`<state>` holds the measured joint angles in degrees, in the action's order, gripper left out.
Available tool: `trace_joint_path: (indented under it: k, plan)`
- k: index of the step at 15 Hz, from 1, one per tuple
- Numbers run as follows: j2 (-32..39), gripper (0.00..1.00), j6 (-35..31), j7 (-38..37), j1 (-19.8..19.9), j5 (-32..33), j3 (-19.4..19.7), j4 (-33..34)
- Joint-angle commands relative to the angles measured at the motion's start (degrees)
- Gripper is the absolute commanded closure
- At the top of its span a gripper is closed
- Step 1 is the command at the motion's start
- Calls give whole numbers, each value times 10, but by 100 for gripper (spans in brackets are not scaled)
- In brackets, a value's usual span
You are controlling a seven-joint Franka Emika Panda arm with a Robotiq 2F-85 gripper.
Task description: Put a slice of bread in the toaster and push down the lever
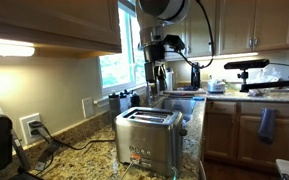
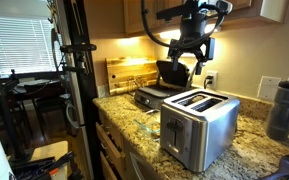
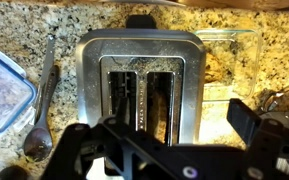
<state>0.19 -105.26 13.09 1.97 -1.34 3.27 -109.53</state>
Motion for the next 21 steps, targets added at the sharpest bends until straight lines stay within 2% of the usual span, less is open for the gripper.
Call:
trace_joint_path:
  k: [1,12,21]
  plan:
    - [-55,0,-26,-4,12,14,8,-50]
    - [-187,0,-90,-66,20,41,14,-180]
    - [-222,0,-173,-89,20,27,21,-264]
